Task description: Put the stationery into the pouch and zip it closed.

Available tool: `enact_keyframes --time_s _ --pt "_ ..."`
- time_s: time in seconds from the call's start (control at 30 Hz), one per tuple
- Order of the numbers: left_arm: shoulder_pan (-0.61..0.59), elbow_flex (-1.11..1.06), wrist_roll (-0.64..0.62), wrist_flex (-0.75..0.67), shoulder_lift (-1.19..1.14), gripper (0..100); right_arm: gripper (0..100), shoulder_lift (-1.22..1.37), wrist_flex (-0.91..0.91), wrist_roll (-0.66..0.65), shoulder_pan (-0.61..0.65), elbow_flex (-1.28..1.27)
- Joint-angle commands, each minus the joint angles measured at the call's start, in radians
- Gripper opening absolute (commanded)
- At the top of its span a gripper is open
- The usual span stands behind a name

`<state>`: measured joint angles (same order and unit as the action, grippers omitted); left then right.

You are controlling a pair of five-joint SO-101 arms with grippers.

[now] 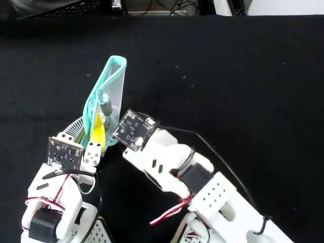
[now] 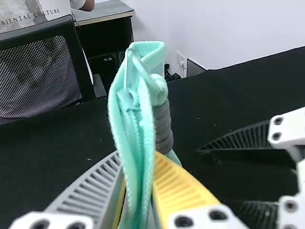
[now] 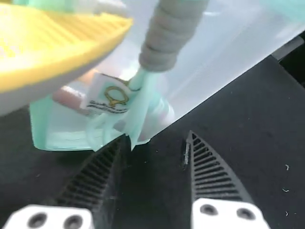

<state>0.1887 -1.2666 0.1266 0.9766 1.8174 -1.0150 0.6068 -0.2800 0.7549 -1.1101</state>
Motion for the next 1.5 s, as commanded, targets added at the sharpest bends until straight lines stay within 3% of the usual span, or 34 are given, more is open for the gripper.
enact_keyframes --time_s 0.0,0.23,0.53,0.77,0.93,1.23,1.47 --pt "0.004 -0.044 0.008 0.028 -0.002 3 18.8 -0.090 0.054 0.008 0.046 0.002" --pt "0.004 -0.044 0.003 0.028 0.000 3 18.8 -0.196 -0.018 0.008 0.074 -0.079" --pt "-0.002 -0.044 0.000 0.028 0.000 3 18.5 -0.027 -0.229 0.008 0.072 -0.090" --pt "-0.021 -0.044 0.000 0.028 0.002 3 17.3 0.125 -0.290 0.008 -0.025 -0.041" --pt "-0.024 -0.045 0.000 0.028 0.002 3 1.7 0.127 -0.296 0.003 -0.040 -0.042" --pt "-0.022 -0.045 0.000 0.028 0.002 3 1.2 -0.002 -0.295 -0.002 -0.049 -0.091" --pt "-0.021 -0.045 0.000 0.028 0.002 3 1.2 -0.012 -0.299 -0.002 -0.192 -0.012"
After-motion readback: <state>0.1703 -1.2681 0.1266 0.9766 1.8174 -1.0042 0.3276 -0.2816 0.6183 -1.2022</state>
